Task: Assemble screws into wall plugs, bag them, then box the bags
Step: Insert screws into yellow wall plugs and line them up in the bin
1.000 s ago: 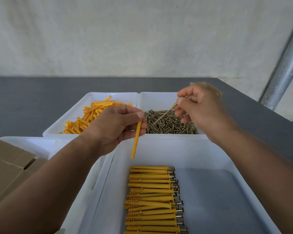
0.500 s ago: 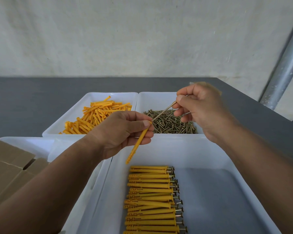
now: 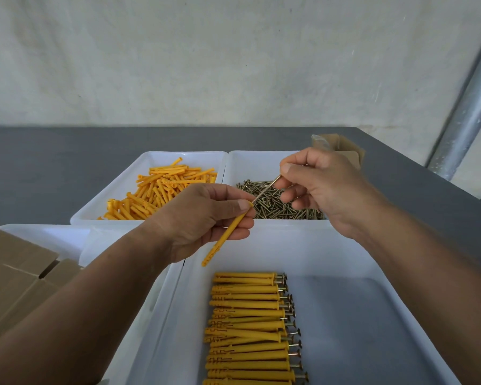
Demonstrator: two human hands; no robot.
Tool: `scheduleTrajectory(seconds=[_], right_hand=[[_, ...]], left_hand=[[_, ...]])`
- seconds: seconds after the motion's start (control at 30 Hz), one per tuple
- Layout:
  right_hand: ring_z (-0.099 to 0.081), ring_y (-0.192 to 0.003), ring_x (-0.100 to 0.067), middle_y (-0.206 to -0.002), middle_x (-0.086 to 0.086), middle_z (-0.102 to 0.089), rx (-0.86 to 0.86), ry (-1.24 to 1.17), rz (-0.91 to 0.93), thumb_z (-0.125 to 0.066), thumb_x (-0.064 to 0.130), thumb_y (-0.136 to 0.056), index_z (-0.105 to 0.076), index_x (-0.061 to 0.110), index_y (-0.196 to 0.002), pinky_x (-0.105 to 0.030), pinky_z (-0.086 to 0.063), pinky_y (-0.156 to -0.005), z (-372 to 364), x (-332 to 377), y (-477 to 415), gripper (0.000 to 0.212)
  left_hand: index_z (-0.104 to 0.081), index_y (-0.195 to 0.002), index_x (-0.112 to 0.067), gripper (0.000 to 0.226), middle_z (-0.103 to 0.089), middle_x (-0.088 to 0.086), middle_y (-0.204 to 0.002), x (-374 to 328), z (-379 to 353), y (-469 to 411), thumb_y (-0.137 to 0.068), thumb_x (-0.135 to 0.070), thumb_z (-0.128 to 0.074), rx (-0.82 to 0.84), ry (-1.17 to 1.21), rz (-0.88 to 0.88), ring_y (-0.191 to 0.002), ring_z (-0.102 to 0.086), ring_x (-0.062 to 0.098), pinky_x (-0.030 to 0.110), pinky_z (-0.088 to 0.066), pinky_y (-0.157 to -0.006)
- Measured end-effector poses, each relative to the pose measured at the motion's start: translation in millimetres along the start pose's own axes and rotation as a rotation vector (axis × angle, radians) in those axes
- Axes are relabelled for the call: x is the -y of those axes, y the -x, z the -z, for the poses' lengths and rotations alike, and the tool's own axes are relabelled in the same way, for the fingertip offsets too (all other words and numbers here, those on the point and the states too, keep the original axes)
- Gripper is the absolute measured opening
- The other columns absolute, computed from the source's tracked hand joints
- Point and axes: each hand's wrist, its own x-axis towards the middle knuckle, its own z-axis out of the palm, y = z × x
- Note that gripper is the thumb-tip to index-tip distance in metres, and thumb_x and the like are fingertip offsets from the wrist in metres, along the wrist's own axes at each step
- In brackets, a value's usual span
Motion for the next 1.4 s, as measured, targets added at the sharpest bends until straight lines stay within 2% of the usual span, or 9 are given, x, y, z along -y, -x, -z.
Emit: scheduleTrajectory(seconds=[0.3, 0.47, 0.63, 0.8, 0.93, 1.13, 1.23, 1.4], right_hand=[[-0.065, -0.059, -0.01, -0.071, 0.002, -0.071, 0.119, 0.094, -0.039, -0.065, 0.017, -0.092, -0.068, 0.016, -0.085, -0.023, -0.051, -0.052, -1.6, -0.8, 3.7, 0.008], [-0.062, -0.056, -0.003, -0.06, 0.01, -0.065, 0.163, 0.248, -0.006, -0.069, 0.02, -0.089, -0.07, 0.023, -0.079, -0.021, -0.051, -0.056, -2.4, -1.5, 4.8, 0.01], [-0.063, -0.058, -0.001, -0.063, 0.016, -0.063, 0.258, 0.402, 0.051, -0.066, 0.021, -0.092, -0.071, 0.028, -0.084, -0.016, -0.051, -0.054, -4.8, 1.2, 9.0, 0.011], [-0.067, -0.065, -0.004, -0.065, 0.021, -0.062, 0.408, 0.575, 0.092, -0.06, 0.022, -0.096, -0.069, 0.04, -0.095, -0.021, -0.056, -0.06, -5.5, 7.7, 15.9, 0.02], [-0.068, -0.069, -0.006, -0.071, 0.01, -0.065, 0.494, 0.736, 0.121, -0.058, 0.022, -0.096, -0.067, 0.045, -0.091, -0.033, -0.061, -0.069, -5.3, 13.5, 20.4, 0.024], [-0.067, -0.068, -0.002, -0.074, 0.01, -0.069, 0.539, 0.855, 0.077, -0.068, 0.033, -0.09, -0.07, 0.04, -0.09, -0.028, -0.06, -0.067, -6.9, 15.4, 24.3, 0.008], [-0.071, -0.073, -0.008, -0.079, 0.004, -0.072, 0.581, 0.866, 0.019, -0.067, 0.028, -0.09, -0.069, 0.039, -0.086, -0.034, -0.062, -0.072, -8.2, 15.2, 24.8, 0.011], [-0.072, -0.066, -0.008, -0.078, 0.005, -0.074, 0.701, 0.895, -0.094, -0.065, 0.023, -0.092, -0.067, 0.034, -0.087, -0.031, -0.061, -0.071, -8.1, 13.7, 25.7, 0.012]], left_hand=[[-0.067, -0.105, -0.005, 0.016, -0.074, 0.013, -0.089, -0.9, -1.6, 1.3, -0.09, -0.004, -0.061, 0.017, -0.012, 0.005, -0.073, -0.071, 0.017, 0.025, -0.057, -0.06], [-0.066, -0.105, -0.006, 0.017, -0.074, 0.013, -0.088, -0.9, -3.2, 2.4, -0.088, -0.003, -0.063, 0.025, -0.024, 0.012, -0.071, -0.071, 0.017, 0.024, -0.057, -0.059], [-0.065, -0.108, -0.008, 0.02, -0.074, 0.013, -0.089, 0.0, -3.9, 3.0, -0.088, -0.004, -0.064, 0.041, -0.06, 0.022, -0.073, -0.072, 0.018, 0.024, -0.057, -0.06], [-0.066, -0.107, -0.008, 0.021, -0.074, 0.013, -0.087, 0.3, -5.4, 4.5, -0.086, -0.006, -0.067, 0.066, -0.133, 0.015, -0.074, -0.071, 0.018, 0.024, -0.057, -0.061], [-0.065, -0.106, -0.008, 0.022, -0.074, 0.012, -0.086, 1.3, -6.9, 5.4, -0.085, -0.006, -0.069, 0.082, -0.215, 0.021, -0.074, -0.071, 0.018, 0.025, -0.057, -0.063], [-0.065, -0.108, -0.01, 0.025, -0.073, 0.013, -0.084, 3.0, -8.0, 6.6, -0.084, -0.006, -0.071, 0.136, -0.36, 0.052, -0.076, -0.072, 0.02, 0.027, -0.059, -0.067], [-0.065, -0.107, -0.012, 0.025, -0.074, 0.013, -0.085, 2.9, -8.4, 6.8, -0.084, -0.008, -0.072, 0.174, -0.414, 0.066, -0.078, -0.073, 0.021, 0.029, -0.06, -0.07], [-0.065, -0.108, -0.011, 0.024, -0.073, 0.01, -0.081, 3.0, -7.6, 8.6, -0.084, -0.01, -0.071, 0.275, -0.503, 0.082, -0.078, -0.071, 0.022, 0.033, -0.059, -0.078]])
